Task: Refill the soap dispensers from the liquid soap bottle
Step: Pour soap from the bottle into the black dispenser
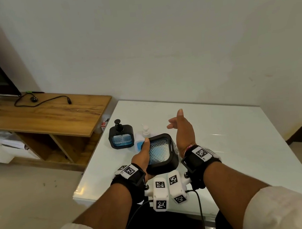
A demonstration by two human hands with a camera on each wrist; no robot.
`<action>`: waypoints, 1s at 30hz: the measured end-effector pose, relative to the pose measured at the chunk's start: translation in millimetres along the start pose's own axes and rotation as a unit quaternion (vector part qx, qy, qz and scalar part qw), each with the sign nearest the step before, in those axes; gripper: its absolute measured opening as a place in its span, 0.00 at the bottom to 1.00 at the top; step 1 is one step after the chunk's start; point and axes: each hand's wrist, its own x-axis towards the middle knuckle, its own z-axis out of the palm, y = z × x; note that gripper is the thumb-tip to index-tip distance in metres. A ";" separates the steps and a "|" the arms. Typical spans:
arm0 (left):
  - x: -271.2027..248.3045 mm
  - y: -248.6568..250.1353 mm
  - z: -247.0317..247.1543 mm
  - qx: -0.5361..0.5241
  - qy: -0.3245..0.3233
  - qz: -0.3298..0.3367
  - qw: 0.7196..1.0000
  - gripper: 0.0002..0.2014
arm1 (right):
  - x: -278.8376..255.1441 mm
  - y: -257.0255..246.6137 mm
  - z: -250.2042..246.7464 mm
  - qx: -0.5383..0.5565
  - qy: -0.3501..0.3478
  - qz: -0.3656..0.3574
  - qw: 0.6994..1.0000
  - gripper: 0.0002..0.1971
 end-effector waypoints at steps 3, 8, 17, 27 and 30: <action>-5.9 -0.4 3.5 0.011 -0.006 -0.017 1.000 0.26 | 0.4 -1.8 -4.8 0.014 -0.009 0.006 1.000 0.31; -12.3 1.4 4.0 0.013 -0.006 -0.035 0.999 0.26 | 1.6 -3.4 -7.4 0.023 -0.020 0.013 0.999 0.33; 0.0 4.6 -26.9 0.019 -0.005 -0.014 1.000 0.33 | -3.8 -1.3 12.5 -0.012 -0.021 -0.006 1.000 0.31; 24.7 -0.4 -36.9 0.015 -0.017 -0.034 0.999 0.32 | 1.2 7.9 17.4 -0.009 -0.051 -0.044 0.998 0.32; 28.8 -1.3 -35.5 0.013 -0.025 -0.035 0.999 0.33 | 0.5 7.8 13.3 -0.015 -0.065 -0.069 0.995 0.32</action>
